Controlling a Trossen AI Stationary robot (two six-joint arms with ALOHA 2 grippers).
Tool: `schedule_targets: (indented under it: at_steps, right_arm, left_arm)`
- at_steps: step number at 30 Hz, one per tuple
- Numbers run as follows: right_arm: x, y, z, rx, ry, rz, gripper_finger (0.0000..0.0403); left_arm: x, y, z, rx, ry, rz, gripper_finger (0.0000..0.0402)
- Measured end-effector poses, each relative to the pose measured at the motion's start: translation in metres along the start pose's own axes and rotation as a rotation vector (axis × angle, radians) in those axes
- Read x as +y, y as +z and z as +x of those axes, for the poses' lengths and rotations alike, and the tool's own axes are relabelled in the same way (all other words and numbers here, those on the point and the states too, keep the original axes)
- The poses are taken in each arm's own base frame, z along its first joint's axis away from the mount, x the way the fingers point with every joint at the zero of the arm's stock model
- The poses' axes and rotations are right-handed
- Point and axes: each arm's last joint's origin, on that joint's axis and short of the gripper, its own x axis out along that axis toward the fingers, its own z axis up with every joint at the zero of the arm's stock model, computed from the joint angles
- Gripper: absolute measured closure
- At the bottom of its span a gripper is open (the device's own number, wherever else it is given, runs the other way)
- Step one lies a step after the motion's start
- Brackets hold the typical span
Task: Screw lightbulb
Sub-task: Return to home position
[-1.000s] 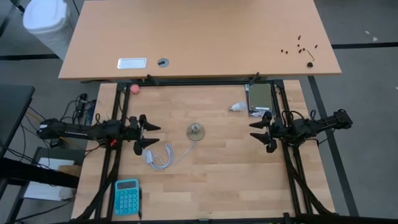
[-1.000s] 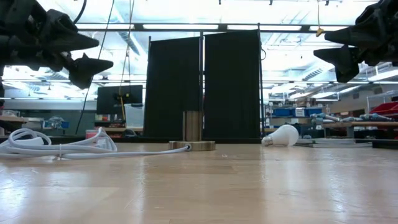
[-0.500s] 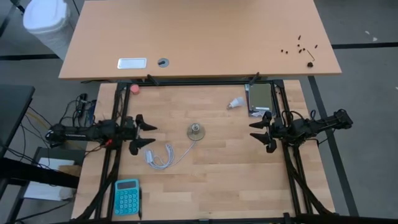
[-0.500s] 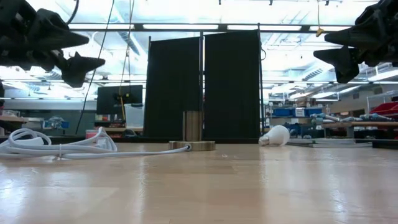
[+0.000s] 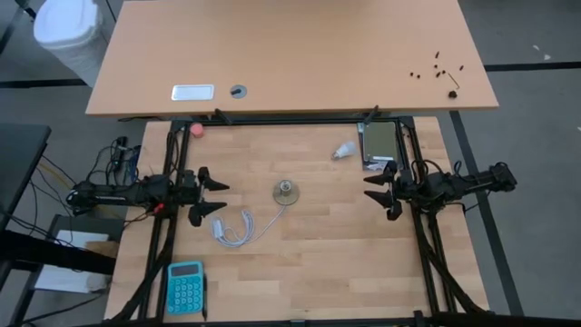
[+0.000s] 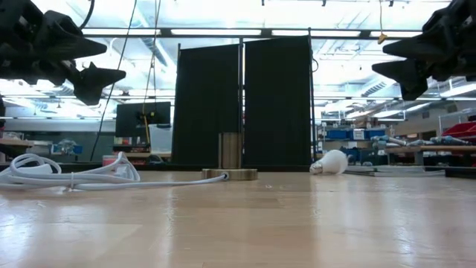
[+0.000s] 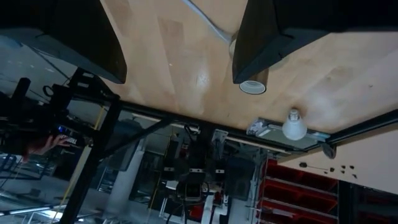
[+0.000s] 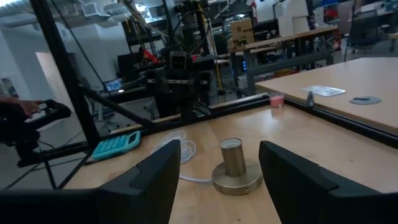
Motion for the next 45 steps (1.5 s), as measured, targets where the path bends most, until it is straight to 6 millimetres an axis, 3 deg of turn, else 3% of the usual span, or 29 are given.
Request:
schedule_targets:
  at_steps: [22, 45]
  right_arm:
    - [-0.013, 0.003, 0.003, -0.032, -0.138, -0.009, 0.0173]
    - [-0.014, 0.003, 0.002, -0.038, -0.144, -0.017, 0.0173]
  left_arm:
    - [-0.001, 0.005, 0.000, -0.050, -0.006, -0.003, 0.0104]
    - [-0.004, 0.014, -0.001, -0.147, -0.039, -0.010, 0.0103]
